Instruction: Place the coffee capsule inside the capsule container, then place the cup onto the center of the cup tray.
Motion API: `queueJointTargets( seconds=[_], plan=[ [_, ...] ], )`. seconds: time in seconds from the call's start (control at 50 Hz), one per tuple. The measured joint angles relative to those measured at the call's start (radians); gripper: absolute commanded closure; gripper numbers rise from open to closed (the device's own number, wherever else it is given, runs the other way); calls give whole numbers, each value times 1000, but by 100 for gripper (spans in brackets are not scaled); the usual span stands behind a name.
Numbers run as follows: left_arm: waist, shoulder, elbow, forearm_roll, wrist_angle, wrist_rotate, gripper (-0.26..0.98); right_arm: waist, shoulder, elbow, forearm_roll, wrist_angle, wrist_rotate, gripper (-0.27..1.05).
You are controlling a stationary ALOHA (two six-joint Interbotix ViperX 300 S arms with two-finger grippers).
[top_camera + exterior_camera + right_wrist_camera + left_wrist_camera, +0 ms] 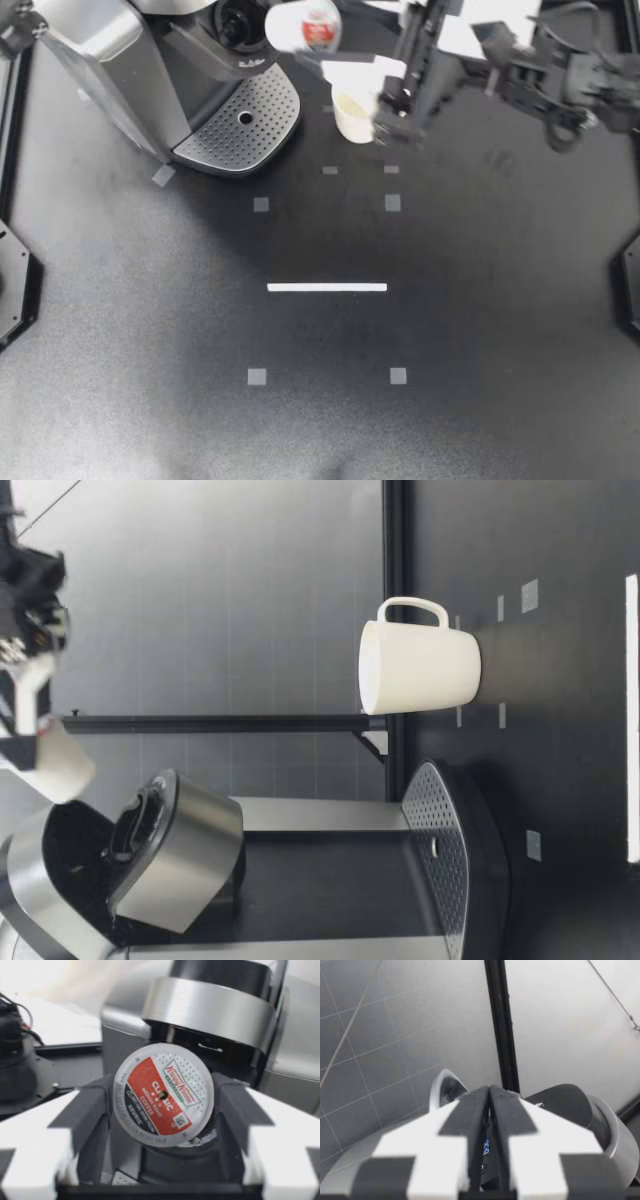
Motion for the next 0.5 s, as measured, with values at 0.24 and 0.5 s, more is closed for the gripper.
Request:
queueJointTargets(
  seconds=[0.24, 0.5],
  plan=[
    [0, -3, 0, 0, -2, 2, 57, -18, 72, -54, -5, 0, -6, 21],
    [2, -3, 0, 0, 0, 3, 57, -20, 123, -100, -12, 6, -17, 21]
  ],
)
